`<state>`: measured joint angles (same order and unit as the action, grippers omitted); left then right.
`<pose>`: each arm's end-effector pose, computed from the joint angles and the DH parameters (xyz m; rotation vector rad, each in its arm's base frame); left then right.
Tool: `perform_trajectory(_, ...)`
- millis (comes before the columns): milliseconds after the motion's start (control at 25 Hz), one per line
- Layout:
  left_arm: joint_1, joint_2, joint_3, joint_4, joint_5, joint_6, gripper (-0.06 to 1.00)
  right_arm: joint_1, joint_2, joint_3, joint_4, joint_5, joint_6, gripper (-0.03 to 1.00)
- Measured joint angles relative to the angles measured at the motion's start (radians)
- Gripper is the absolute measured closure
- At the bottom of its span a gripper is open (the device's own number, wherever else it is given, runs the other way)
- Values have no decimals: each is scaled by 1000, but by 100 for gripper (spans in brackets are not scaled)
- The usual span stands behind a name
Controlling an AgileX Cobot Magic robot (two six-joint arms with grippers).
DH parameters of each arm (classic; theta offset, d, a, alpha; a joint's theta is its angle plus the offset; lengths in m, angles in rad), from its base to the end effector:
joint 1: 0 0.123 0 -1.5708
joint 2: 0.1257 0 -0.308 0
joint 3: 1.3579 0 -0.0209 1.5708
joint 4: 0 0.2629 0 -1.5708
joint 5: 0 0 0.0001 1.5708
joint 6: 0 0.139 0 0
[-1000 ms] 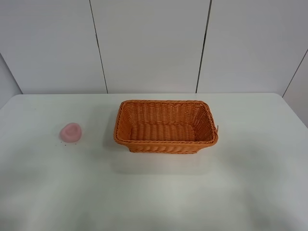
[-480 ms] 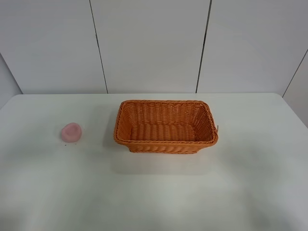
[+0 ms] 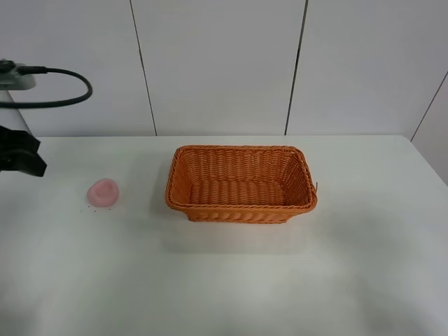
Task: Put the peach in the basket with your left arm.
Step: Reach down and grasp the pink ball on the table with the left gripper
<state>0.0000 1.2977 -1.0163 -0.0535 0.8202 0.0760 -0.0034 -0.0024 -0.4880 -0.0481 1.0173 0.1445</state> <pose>0.2901 -0.0054 0.2795 0.0655 2.5829 -0.0359 0.0288 -0.0058 0.2628 0.1492 2.0042 0.0328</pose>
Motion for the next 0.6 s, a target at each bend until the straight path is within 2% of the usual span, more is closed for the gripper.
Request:
perform_trajectory(240,0,378,-244,-15,-7,0,18,0,0,0,0,0,0,27)
perform_trajectory(400,0,561,-383,-62,-15,0,18,0,0,0,0,0,0,27)
perform_trajectory(600,0,742,-502,-69,-33,0,18,0,0,0,0,0,0,27)
